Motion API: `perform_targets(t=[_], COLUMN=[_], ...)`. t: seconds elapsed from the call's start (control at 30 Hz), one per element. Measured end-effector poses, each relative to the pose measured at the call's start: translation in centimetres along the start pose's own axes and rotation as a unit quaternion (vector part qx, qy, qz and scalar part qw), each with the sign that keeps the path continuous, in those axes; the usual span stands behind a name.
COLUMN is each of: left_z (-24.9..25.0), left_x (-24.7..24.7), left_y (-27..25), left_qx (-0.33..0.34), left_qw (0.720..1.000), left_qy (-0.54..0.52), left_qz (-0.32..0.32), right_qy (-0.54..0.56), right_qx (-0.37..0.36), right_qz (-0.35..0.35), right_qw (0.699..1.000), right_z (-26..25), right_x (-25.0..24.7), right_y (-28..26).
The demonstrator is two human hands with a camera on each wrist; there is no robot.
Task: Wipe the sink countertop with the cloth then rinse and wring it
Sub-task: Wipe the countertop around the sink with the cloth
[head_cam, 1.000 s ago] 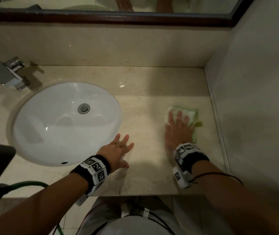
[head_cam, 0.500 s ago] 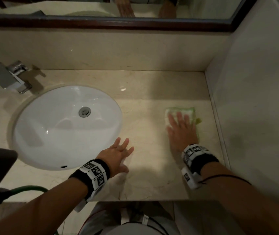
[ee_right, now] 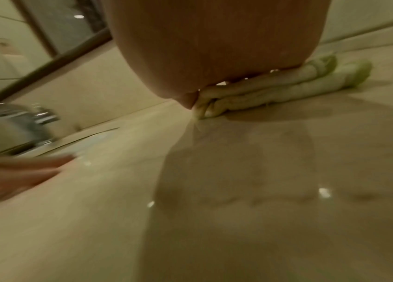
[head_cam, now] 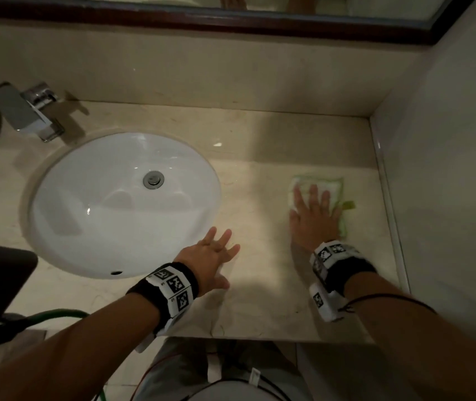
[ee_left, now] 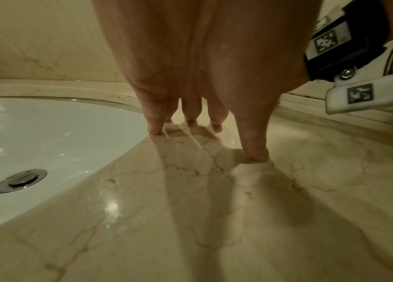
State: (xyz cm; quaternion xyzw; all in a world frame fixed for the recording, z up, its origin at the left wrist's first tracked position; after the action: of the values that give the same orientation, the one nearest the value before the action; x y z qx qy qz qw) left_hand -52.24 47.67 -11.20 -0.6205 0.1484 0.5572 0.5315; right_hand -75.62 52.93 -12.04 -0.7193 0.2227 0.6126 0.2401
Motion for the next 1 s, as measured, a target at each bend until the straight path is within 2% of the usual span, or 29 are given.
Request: perform_targets(t=[0.13, 0.23, 0.4, 0.57, 0.7, 0.77, 0.9, 1.0], left_z=[0.0, 0.1, -0.2, -2.0, -4.6, -5.3, -6.3, -7.0], left_x=[0.2, 0.2, -0.8, -1.8, -1.8, -1.4, -0.9, -0.7], left_y=[0.1, 0.0, -0.4, -0.9, -1.6, -1.8, -1.9, -1.8], left_qx=[0.002, 0.008, 0.005, -0.027, -0.117, -0.141, -0.157, -0.163], left_qw=[1.0, 1.0, 0.997, 0.982, 0.969, 0.968, 0.964, 0.959], left_qy=[0.004, -0.002, -0.05, -0.131, -0.152, -0.161, -0.175, -0.199], left_qz=[0.004, 0.01, 0.061, 0.136, 0.155, 0.132, 0.124, 0.121], right_qy=[-0.01, -0.016, -0.002, -0.019, -0.027, -0.041, -0.049, -0.06], right_qx=[-0.161, -0.217, -0.234, -0.123, -0.089, -0.124, -0.261, -0.285], right_qz=[-0.017, -0.029, -0.049, -0.062, -0.068, -0.08, -0.084, -0.1], right_qw=[0.987, 0.976, 0.971, 0.99, 0.993, 0.988, 0.96, 0.951], right_z=[-6.3, -6.9, -5.8, -4.8, -6.2, -7.2, -10.2, -11.0], right_x=[1.4, 2.0, 1.2, 0.9, 0.9, 0.9, 1.2, 1.9], right_y=[-4.4, -5.8, -3.5, 2.9, 3.5, 2.0, -3.8, -6.2])
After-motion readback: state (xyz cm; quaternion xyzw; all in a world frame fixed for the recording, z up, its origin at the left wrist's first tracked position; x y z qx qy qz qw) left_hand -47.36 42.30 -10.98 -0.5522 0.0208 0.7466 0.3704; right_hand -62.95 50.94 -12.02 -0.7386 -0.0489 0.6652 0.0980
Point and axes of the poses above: each hand's wrist, its own y-axis towards the middle knuckle, its own x-axis out of the palm, z = x × y, the point moved 7 cm from there along y, towards the middle knuckle, and after that the axes turned 15 degrees about z, right-handed, at the moved point
